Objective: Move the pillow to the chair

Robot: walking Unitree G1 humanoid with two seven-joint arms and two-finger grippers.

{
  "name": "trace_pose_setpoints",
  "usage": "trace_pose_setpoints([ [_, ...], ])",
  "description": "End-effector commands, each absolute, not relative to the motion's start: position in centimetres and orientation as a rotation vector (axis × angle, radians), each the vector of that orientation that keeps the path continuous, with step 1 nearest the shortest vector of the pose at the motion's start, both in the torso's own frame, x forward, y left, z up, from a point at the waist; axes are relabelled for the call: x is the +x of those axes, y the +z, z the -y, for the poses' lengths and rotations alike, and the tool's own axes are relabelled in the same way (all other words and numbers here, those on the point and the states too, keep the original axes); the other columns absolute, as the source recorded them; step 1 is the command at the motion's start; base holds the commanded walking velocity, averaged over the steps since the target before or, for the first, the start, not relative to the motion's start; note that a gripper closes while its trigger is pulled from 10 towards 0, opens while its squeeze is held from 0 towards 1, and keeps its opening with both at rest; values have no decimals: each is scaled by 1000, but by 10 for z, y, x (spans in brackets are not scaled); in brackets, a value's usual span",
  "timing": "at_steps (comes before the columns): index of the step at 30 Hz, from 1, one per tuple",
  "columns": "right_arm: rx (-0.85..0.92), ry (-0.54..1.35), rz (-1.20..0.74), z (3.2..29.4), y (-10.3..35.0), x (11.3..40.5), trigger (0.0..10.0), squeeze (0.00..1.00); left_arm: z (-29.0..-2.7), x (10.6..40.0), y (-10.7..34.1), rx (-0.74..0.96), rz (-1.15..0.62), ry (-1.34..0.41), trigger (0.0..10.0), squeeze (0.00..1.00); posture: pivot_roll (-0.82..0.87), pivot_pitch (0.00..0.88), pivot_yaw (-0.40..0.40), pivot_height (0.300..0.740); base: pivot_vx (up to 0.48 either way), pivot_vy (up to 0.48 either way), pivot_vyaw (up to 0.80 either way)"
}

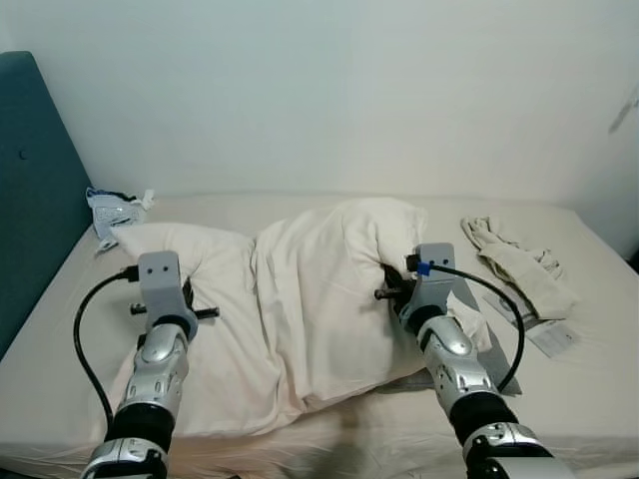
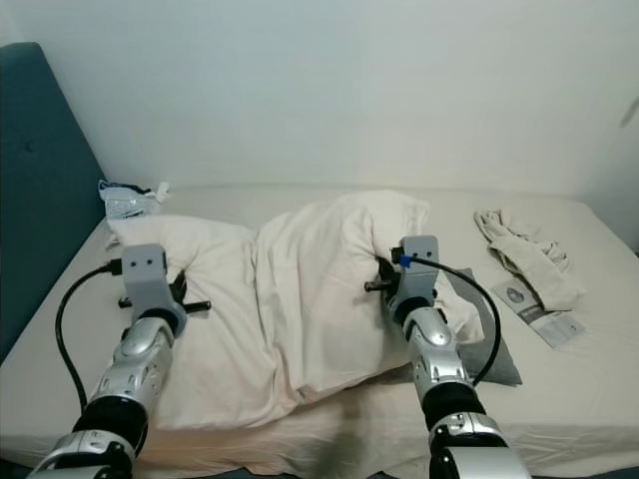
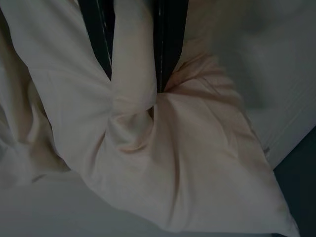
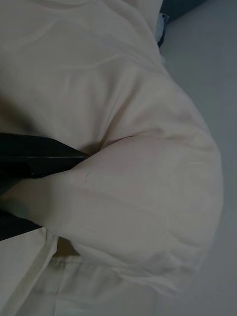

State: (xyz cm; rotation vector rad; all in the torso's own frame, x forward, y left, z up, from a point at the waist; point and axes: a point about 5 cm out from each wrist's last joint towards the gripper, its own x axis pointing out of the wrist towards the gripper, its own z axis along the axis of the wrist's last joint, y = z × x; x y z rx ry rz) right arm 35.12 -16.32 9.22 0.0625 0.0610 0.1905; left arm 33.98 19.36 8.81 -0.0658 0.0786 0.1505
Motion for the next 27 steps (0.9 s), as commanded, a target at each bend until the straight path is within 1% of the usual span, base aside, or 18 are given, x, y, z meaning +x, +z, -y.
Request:
trace_pose_setpoints([
  [1, 63, 220, -9, 157, 104, 357, 10000, 0, -183, 346, 97, -79, -38, 128, 10000, 0, -7, 0, -50, 740, 0, 0, 0],
  [2, 54, 224, -25, 155, 104, 358, 10000, 0, -184, 347, 96, -102, -51, 134, 10000, 0, -24, 0, -33, 740, 0, 0, 0],
  [5, 54, 230, -45, 153, 104, 361, 10000, 0, -186, 348, 94, -124, -72, 141, 10000, 0, -21, 0, -26, 740, 0, 0, 0],
  [6, 76, 229, -52, 154, 105, 362, 10000, 0, -186, 349, 93, -105, -84, 132, 10000, 0, -19, 0, -30, 740, 0, 0, 0],
  [8, 35, 235, -56, 155, 108, 365, 10000, 0, -185, 352, 94, 15, -91, 69, 10000, 0, -20, 0, -34, 740, 0, 0, 0],
  [10, 68, 212, -55, 158, 110, 367, 10000, 0, -190, 351, 93, -11, -99, 82, 10000, 0, -23, 0, -35, 740, 0, 0, 0],
  [12, 39, 210, -62, 160, 108, 366, 10000, 0, -194, 349, 91, 20, -103, 79, 10000, 0, -24, 0, -22, 740, 0, 0, 0],
  [14, 28, 205, -56, 163, 108, 366, 10000, 0, -197, 348, 91, -10, -97, 90, 10000, 0, -43, 0, -16, 740, 0, 0, 0],
  [16, 38, 188, -39, 167, 110, 365, 10000, 0, -199, 346, 93, -84, -70, 116, 10000, 0, -38, 0, -14, 740, 0, 0, 0],
  [21, 61, 195, -47, 168, 107, 362, 10000, 0, -200, 338, 80, -64, -94, 104, 10000, 0, -57, 0, 0, 740, 0, 0, 0],
  [23, 71, 217, -37, 163, 102, 358, 10000, 0, -201, 336, 73, -77, -127, 166, 10000, 0, -49, 8, -9, 740, 0, 0, 0],
  [25, 67, 219, -45, 161, 99, 357, 10000, 0, -200, 335, 71, -73, -130, 166, 10000, 0, -49, 8, -9, 740, 0, 0, 0],
  [26, 52, 230, -60, 158, 93, 353, 10000, 0, -197, 332, 68, -48, -135, 162, 10000, 0, -40, 28, -9, 740, 0, 0, 0],
  [27, 52, 230, -60, 158, 93, 353, 10000, 0, -197, 332, 68, -48, -135, 162, 10000, 0, -40, 28, -9, 740, 0, 0, 0],
])
